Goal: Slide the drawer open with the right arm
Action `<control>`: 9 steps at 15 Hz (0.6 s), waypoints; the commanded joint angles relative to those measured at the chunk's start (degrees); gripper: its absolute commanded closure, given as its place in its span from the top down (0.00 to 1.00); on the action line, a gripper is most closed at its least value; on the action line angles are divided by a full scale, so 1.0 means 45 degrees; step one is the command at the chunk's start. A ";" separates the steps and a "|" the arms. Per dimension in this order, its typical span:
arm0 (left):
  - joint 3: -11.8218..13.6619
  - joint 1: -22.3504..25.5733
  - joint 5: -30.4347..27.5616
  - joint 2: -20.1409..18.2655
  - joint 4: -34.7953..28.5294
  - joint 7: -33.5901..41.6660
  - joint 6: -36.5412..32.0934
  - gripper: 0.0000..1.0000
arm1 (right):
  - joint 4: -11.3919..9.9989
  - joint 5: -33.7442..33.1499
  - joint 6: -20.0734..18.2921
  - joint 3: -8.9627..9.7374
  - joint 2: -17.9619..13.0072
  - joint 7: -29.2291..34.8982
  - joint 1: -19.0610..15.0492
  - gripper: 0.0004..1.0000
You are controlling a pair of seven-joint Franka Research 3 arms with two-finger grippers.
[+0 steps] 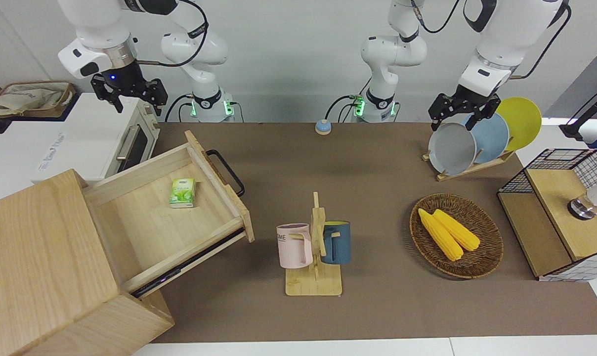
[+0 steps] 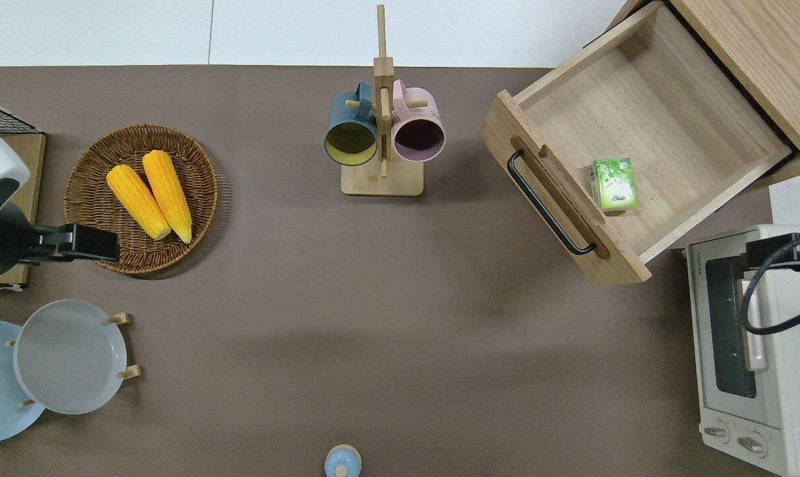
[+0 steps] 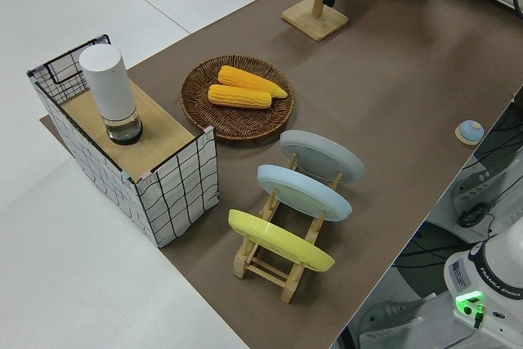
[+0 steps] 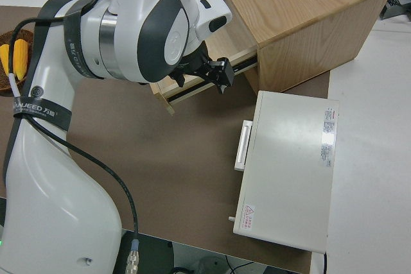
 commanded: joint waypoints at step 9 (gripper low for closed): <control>0.0027 -0.0047 0.0162 -0.0106 0.0028 0.0018 -0.0183 1.00 | 0.1359 0.0126 -0.0157 -0.0182 0.0753 0.1390 0.1284 0.99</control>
